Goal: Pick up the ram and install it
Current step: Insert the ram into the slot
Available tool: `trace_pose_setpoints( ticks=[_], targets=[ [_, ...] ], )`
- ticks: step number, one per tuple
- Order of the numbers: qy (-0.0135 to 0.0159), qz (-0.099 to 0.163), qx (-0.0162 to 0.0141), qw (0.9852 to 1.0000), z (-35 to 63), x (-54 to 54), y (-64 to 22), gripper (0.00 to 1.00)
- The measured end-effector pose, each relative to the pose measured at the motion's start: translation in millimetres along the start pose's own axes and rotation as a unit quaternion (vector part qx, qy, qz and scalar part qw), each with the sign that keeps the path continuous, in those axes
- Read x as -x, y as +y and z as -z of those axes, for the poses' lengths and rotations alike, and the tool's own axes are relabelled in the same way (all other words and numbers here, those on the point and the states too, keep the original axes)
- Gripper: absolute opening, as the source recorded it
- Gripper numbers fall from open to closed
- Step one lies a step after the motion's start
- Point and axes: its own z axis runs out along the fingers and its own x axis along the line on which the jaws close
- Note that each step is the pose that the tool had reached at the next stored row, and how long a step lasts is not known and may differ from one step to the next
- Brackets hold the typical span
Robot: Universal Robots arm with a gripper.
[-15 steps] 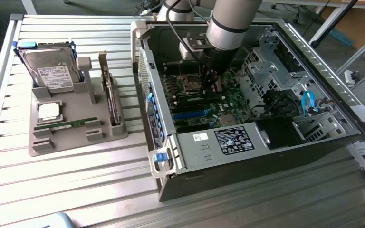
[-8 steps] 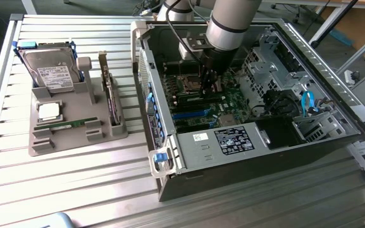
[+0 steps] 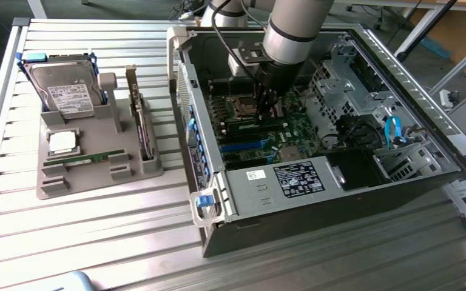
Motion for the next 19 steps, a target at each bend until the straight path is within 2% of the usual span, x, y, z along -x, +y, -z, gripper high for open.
trace_pose_setpoints(
  ticks=[10, 19],
  targets=[
    [0.0001, 0.0, -0.0002, 1.0, 0.6, 0.0, 0.4, 0.12],
    [0.0, -0.011, -0.0001, 0.9999, 0.6, -0.4, 0.4, 0.12]
  ],
)
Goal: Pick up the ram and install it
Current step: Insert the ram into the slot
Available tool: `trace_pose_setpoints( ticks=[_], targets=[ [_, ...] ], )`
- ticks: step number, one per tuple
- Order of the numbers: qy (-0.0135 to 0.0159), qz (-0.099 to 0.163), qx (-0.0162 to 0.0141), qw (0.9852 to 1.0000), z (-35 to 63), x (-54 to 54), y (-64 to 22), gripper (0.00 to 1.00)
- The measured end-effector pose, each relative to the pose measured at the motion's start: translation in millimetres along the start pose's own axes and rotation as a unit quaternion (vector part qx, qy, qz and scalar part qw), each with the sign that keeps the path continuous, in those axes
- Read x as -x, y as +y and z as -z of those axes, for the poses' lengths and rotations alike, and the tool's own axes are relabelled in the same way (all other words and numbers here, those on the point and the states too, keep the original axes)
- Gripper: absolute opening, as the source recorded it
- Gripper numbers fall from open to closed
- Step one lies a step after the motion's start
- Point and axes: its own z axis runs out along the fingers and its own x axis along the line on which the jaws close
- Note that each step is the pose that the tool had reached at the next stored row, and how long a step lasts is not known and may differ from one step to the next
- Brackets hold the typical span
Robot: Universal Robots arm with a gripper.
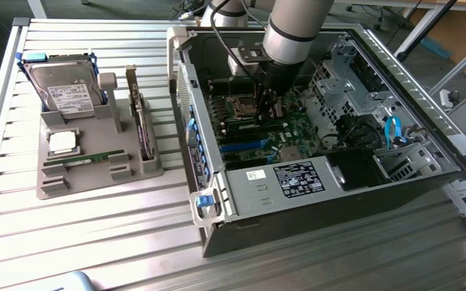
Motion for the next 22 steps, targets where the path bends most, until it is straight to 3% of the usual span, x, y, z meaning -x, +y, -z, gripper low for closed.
trace_pose_setpoints(
  ticks=[22],
  targets=[
    [0.0001, 0.012, -0.0001, 0.9999, -0.4, -1.2, -0.8, 0.12]
  ],
)
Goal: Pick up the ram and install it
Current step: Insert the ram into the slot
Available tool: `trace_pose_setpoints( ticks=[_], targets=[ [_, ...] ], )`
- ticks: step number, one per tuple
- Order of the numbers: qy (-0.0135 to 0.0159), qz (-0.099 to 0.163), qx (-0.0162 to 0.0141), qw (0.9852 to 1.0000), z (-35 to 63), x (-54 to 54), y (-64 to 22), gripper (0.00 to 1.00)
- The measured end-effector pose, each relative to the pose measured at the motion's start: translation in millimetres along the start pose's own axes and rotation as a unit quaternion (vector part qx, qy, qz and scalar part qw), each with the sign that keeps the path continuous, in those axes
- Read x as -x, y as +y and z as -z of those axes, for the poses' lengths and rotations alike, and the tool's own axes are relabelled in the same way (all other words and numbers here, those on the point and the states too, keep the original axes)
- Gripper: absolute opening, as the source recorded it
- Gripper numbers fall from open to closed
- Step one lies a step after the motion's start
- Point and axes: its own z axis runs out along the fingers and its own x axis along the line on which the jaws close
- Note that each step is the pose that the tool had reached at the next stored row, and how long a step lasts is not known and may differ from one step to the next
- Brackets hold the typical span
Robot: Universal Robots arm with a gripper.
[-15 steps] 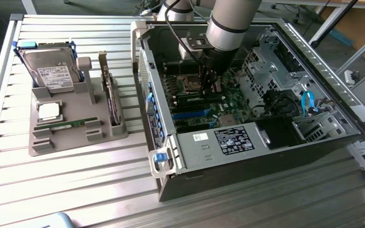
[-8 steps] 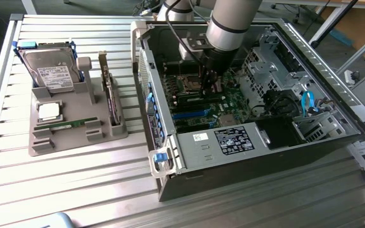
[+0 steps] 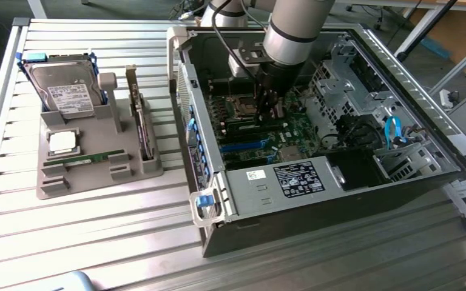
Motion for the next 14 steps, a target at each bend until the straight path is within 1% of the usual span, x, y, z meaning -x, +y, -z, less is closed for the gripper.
trace_pose_setpoints(
  ticks=[7, 14],
  targets=[
    [0.0, -0.003, 0.0002, 1.0, 0.0, -0.1, -0.4, 0.12],
    [0.0, 0.002, 0.0, 1.0, 0.0, -0.1, -0.7, 0.12]
  ],
)
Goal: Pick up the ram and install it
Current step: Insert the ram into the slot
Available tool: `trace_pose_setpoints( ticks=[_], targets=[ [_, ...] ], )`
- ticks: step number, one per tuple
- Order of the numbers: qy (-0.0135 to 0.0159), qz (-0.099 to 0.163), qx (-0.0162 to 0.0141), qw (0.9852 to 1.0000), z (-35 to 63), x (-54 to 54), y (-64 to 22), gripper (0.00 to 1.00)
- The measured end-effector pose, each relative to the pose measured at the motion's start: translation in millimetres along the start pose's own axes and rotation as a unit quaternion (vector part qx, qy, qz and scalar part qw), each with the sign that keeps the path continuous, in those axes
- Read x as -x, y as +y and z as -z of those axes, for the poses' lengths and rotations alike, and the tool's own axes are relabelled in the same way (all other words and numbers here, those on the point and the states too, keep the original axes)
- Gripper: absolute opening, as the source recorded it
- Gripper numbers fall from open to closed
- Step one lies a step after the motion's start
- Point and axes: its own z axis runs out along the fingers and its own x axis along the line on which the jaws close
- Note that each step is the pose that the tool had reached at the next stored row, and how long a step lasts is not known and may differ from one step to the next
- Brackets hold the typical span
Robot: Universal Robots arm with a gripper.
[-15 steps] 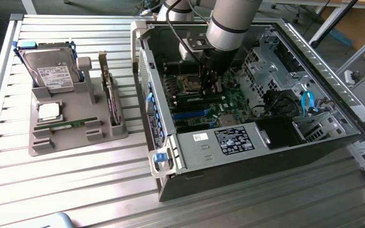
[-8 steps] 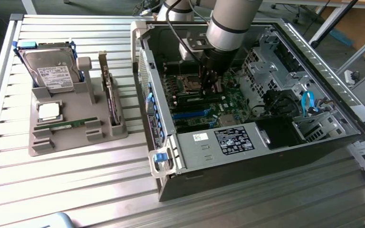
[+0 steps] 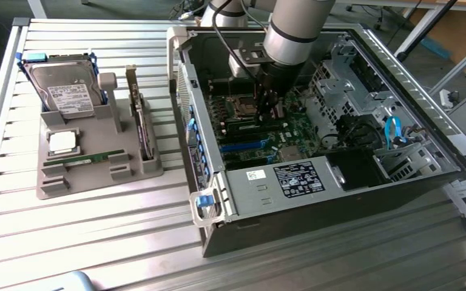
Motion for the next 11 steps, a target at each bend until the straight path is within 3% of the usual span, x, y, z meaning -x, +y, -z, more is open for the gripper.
trace_pose_setpoints(
  ticks=[11],
  targets=[
    [0.0, 0.0, 0.0, 1.0, -1.7, 0.0, 0.0, 0.12]
  ],
)
